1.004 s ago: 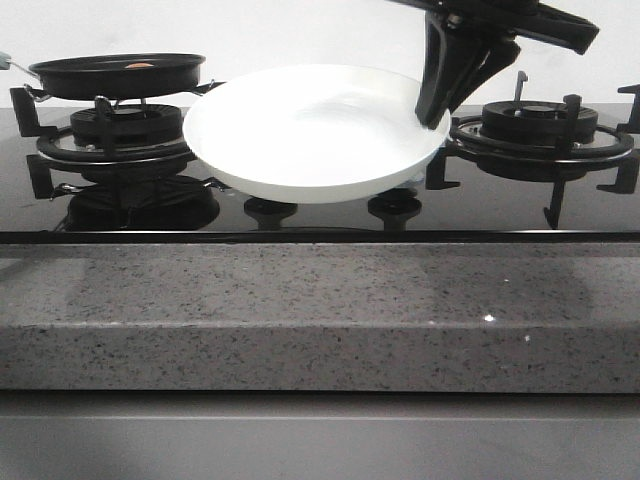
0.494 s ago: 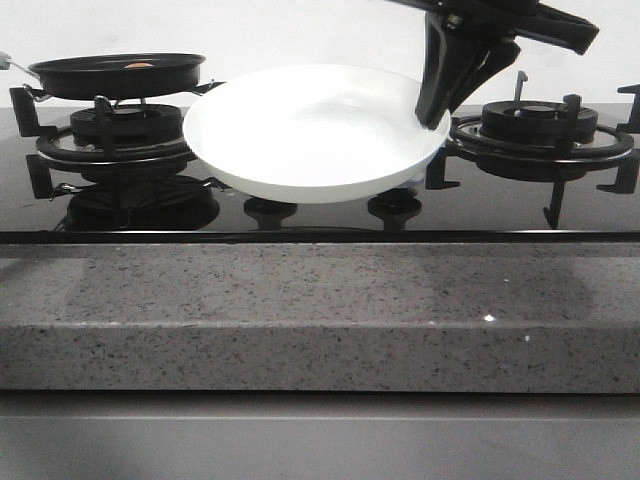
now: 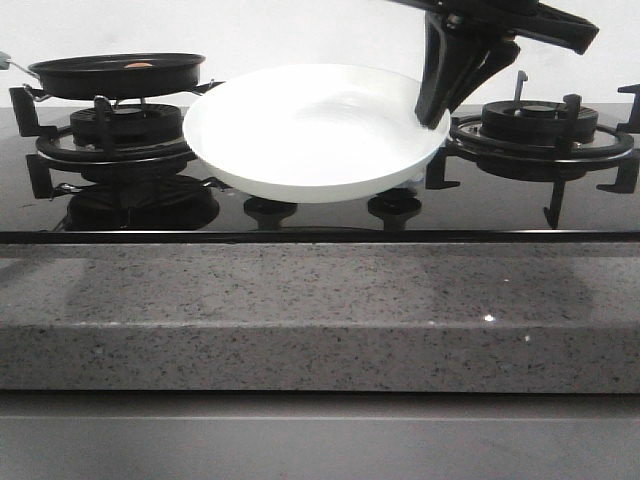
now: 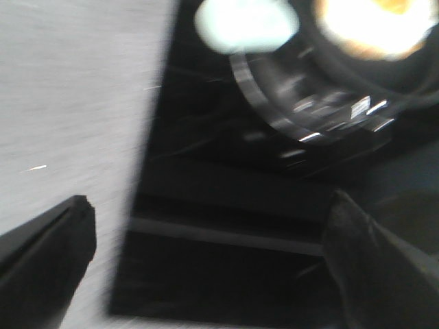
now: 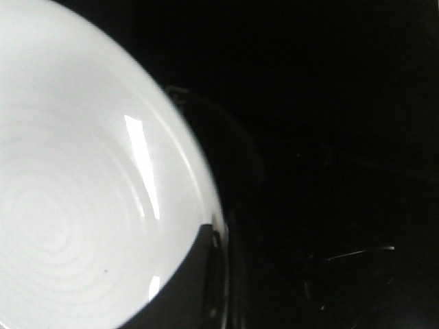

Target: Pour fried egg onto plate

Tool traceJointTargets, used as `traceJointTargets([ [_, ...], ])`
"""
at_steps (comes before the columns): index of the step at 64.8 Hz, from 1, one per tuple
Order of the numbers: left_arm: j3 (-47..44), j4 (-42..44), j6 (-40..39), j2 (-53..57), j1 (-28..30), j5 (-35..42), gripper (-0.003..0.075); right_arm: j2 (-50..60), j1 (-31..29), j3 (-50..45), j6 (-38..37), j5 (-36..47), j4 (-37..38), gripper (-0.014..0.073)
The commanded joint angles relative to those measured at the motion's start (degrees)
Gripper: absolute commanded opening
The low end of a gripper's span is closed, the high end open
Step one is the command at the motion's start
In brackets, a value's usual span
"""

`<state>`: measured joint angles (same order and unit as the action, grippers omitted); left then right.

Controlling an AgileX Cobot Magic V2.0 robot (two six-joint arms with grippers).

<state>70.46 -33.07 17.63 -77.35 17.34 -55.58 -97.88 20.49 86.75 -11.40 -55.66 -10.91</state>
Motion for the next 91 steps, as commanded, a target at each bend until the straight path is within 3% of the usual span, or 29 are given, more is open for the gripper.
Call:
traceJointTargets([
  [1, 4.48, -13.08, 2.88, -3.08, 2.67, -0.6, 0.0638, 2.55, -0.1, 1.4, 0.53, 2.4, 0.63, -0.0068],
  [33, 8.95, -40.69, 6.15, -20.38, 3.26, -4.79, 0.0637, 2.55, -0.1, 1.4, 0.53, 2.4, 0.63, -0.0068],
  [47, 8.95, -48.19, 6.42, -24.06, 3.26, -6.33, 0.0613, 2.55, -0.1, 1.4, 0.53, 2.4, 0.63, -0.0068],
  [91, 8.95, -51.95, 6.42, -26.01, 3.26, -9.14, 0.0174, 2.55, -0.1, 1.4, 0.53, 2.4, 0.63, -0.0068],
])
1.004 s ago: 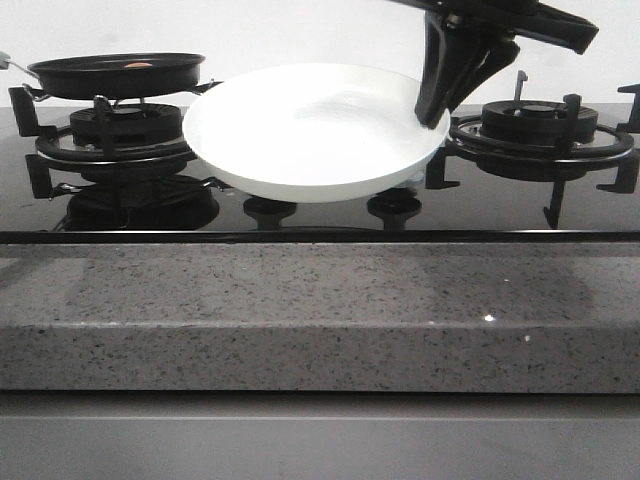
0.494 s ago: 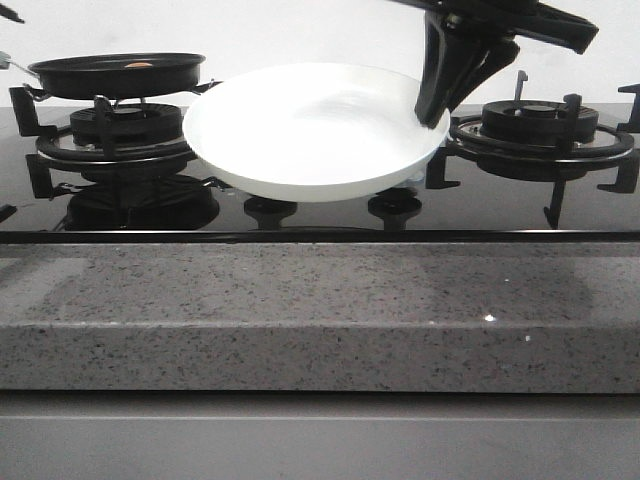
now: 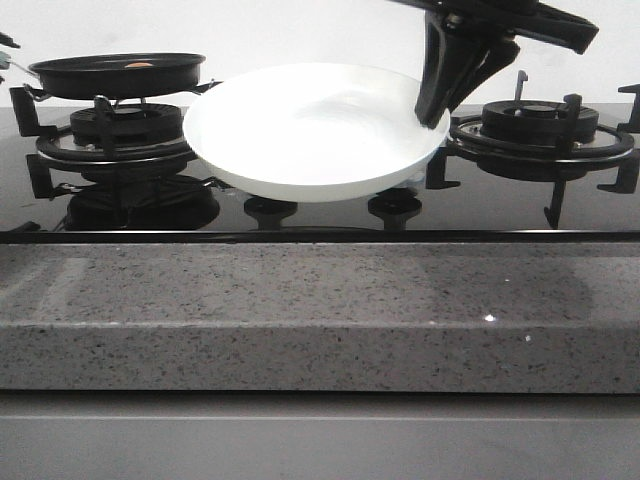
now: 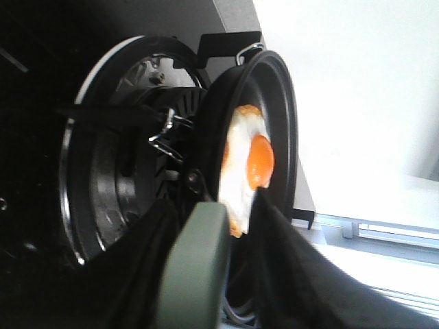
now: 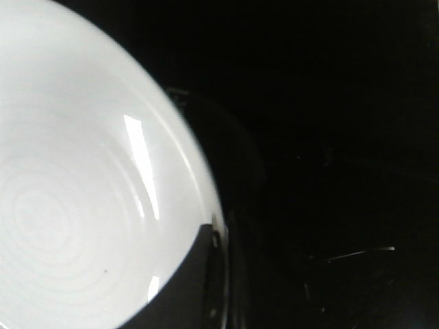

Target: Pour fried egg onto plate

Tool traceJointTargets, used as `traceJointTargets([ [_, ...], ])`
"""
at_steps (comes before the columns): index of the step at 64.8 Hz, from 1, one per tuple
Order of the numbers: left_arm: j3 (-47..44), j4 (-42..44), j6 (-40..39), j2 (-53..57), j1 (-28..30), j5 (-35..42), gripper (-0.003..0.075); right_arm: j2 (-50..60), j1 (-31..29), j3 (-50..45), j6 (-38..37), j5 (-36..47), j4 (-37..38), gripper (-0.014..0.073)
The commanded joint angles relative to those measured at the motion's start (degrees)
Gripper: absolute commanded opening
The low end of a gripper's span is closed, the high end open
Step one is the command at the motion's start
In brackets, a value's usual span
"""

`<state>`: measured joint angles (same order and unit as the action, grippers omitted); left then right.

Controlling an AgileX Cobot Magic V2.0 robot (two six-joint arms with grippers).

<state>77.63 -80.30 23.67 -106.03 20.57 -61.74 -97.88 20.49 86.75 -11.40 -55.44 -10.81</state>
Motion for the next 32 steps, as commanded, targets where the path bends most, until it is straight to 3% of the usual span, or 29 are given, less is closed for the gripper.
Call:
traceJointTargets([
  [1, 1.77, -4.84, 0.38, 2.68, 0.03, -3.25, 0.0166, 2.55, -0.1, 1.4, 0.53, 2.18, 0.54, -0.0068],
  [27, 1.77, -13.73, 5.79, 2.96, 0.15, -10.83, -0.0015, 2.55, -0.1, 1.4, 0.53, 2.18, 0.54, -0.0068],
  [32, 1.77, -13.73, 7.32, 4.19, 0.05, -10.83, -0.0019, 2.55, -0.1, 1.4, 0.53, 2.18, 0.54, -0.0068],
])
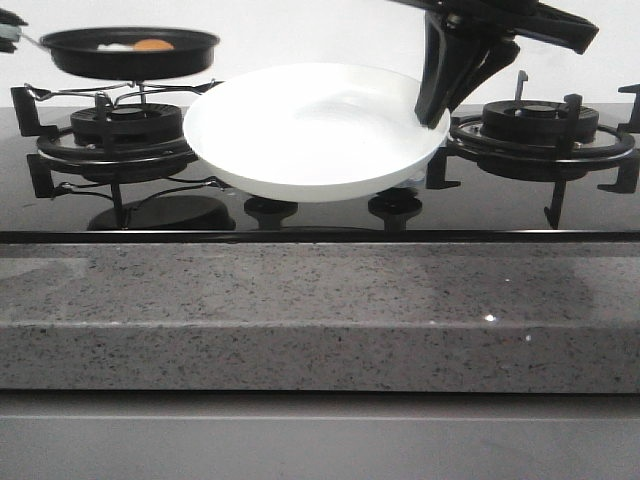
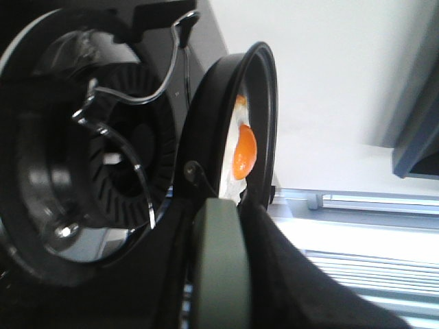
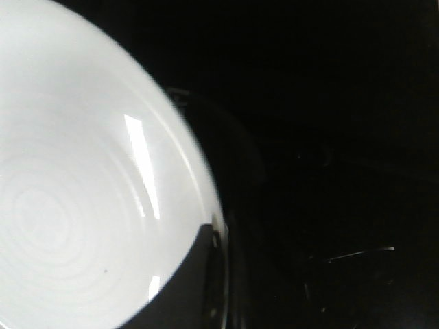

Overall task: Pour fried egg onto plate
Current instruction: 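Lift and tip the frying pan with the left gripper over the plate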

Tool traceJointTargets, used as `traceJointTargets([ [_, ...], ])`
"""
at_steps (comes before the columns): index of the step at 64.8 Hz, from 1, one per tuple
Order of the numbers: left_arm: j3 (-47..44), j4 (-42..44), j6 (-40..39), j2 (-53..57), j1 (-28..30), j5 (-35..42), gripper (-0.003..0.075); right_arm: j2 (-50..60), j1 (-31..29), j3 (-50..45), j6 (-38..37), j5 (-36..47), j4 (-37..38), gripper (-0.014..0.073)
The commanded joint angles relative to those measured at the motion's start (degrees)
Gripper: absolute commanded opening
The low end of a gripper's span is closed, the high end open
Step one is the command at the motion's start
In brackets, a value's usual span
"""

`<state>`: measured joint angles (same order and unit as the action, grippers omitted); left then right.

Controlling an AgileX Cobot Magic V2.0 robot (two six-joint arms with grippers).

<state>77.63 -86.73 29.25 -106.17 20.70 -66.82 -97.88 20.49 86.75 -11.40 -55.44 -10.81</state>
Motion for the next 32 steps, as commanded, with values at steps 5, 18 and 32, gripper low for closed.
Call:
traceJointTargets([
  [5, 1.77, -7.2, 2.6, 5.88, -0.18, -5.68, -0.0019, 2.55, -0.1, 1.4, 0.53, 2.18, 0.54, -0.0068],
  [18, 1.77, -3.86, 5.41, 12.41, -0.72, -4.99, -0.0019, 2.55, -0.1, 1.4, 0.53, 2.18, 0.54, -0.0068],
  [32, 1.77, 4.54, 6.39, 20.91, -5.96, 2.21, -0.0019, 2.55, -0.1, 1.4, 0.53, 2.18, 0.54, -0.0068],
])
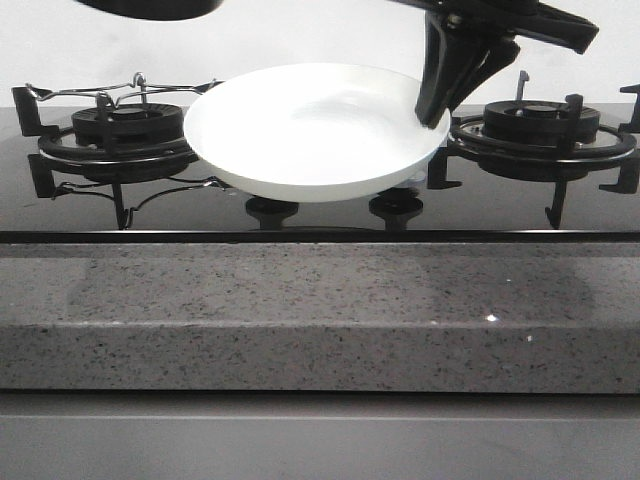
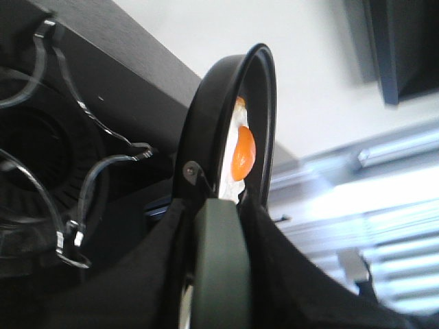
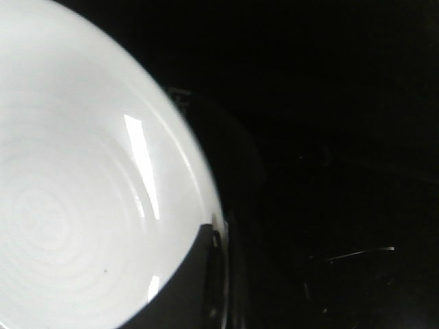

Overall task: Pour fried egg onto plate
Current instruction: 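Lift and tip the frying pan with the left gripper over the plate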

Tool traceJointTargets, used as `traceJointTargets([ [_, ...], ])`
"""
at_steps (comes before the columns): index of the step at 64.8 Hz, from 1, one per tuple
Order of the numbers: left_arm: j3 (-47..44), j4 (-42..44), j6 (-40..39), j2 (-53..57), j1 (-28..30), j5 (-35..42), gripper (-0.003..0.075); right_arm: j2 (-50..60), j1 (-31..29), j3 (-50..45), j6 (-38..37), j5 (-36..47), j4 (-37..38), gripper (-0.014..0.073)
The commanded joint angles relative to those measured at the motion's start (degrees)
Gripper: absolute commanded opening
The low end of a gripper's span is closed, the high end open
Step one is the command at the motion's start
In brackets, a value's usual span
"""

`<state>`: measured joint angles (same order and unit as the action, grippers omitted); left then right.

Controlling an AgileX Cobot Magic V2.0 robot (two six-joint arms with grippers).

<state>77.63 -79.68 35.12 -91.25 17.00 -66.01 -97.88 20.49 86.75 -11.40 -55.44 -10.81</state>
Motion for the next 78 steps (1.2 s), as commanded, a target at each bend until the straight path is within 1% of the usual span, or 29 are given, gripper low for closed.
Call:
traceJointTargets([
  [1, 1.77, -1.63, 0.51, 6.61, -3.08, 2.21, -0.002, 2.55, -0.1, 1.4, 0.53, 2.18, 0.54, -0.0068],
  [8, 1.77, 6.0, 1.05, 11.36, -8.06, 9.51, -0.0019, 2.55, -0.1, 1.4, 0.53, 2.18, 0.54, -0.0068],
  [25, 1.77, 21.6, 1.66, 18.72, -22.55, 21.73, -0.0019, 2.55, -0.1, 1.4, 0.53, 2.18, 0.54, -0.0068],
  [38, 1.77, 34.35, 1.66, 19.83, -33.81, 29.54, -0.0019, 2.55, -0.1, 1.4, 0.53, 2.18, 0.54, -0.0068],
  [45, 1.77, 43.65, 1.66, 19.83, -39.66, 33.15, -0.002, 2.55, -0.1, 1.4, 0.53, 2.18, 0.54, -0.0068],
  [52, 1.77, 53.51, 1.66, 19.83, -44.2, 36.27, -0.0019, 2.55, -0.1, 1.4, 0.53, 2.18, 0.54, -0.0068],
  [56, 1.77, 57.07, 1.66, 19.83, -45.64, 37.51, -0.0019, 2.55, -0.1, 1.4, 0.53, 2.18, 0.54, -0.0068],
  [59, 1.77, 58.22, 1.66, 19.83, -46.47, 38.64, -0.0019, 2.55, -0.1, 1.4, 0.53, 2.18, 0.54, -0.0068],
  [69, 1.77, 60.02, 1.66, 19.83, -47.05, 40.59, -0.0019, 2.55, -0.1, 1.4, 0.53, 2.18, 0.54, -0.0068],
  [78, 1.77, 61.13, 1.66, 19.83, -47.05, 40.77, -0.0019, 2.55, -0.1, 1.4, 0.53, 2.18, 0.54, -0.0068],
])
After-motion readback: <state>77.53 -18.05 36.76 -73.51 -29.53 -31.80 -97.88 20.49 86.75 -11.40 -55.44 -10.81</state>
